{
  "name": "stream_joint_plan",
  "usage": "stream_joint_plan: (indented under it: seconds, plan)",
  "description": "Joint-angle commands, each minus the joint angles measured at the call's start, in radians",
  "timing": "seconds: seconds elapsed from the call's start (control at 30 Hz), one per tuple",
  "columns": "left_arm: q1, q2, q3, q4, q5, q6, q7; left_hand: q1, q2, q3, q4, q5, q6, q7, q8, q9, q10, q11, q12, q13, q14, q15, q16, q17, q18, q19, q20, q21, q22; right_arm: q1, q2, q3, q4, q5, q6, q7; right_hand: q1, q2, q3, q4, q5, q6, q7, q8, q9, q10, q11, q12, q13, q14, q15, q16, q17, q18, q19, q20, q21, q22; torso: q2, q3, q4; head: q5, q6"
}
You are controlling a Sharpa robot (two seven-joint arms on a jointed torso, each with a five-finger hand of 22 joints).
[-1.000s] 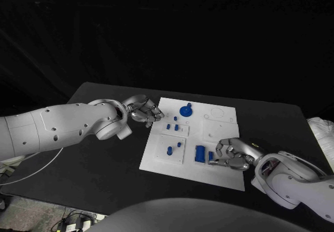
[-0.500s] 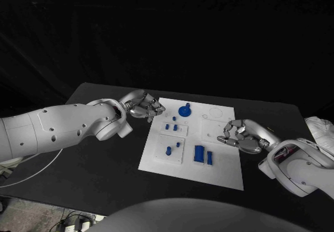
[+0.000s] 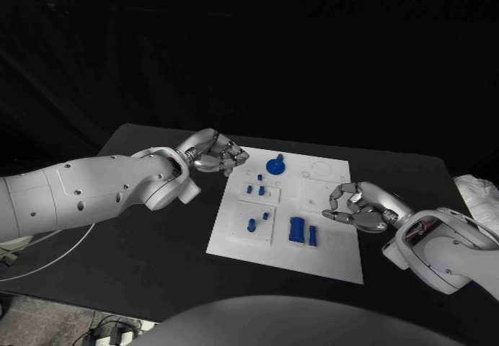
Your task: Assemble the parts on the task board
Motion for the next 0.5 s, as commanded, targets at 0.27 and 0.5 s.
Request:
stream_joint_plan:
  seconds: [0.27,0.5]
  plan:
    - [-0.023,0.010,0.001,0.003,0.146,-0.043,0.216,-0.124,-0.023,-0.087,0.000,-0.025,-0.029,-0.003,-0.001,-0.005,-0.088,0.035,-0.018,-0.005,-0.303,0.068,-0.196,-0.113,-0.034,-0.254,0.032,-0.172,-0.042,-0.027,0.021,0.000,-0.032,0.135,-0.050,0.168,-0.031,0.025,-0.008,0.035,-0.109,-0.037,0.089,-0.233,-0.232,-0.557,0.106,-0.801,-0.322,-0.485,0.112,-0.720,-0.483,0.056,-0.394,0.081,-0.621,-0.112,-0.038,-0.0042,0.0012,-0.004,0.000]
    - [-0.029,0.009,0.002,0.018,0.248,0.008,0.295,-0.275,-0.174,-0.395,0.007,-0.172,-0.292,-0.085,-0.045,-0.018,-0.590,-0.112,-0.239,-0.019,-0.901,-0.058,-0.696,-0.355,-0.108,-0.942,0.015,-0.349,-0.573,-0.026,0.038,0.000,-0.071,0.591,0.121,0.442,-0.186,0.047,-0.149,0.063,-0.220,-0.213,0.144,-0.514,-0.527,-1.073,0.250,-1.278,-0.700,-1.087,0.281,-1.272,-0.912,-0.018,-0.985,0.251,-1.019,-0.636,-0.057,-0.0063,-0.0059,-0.020,0.000]
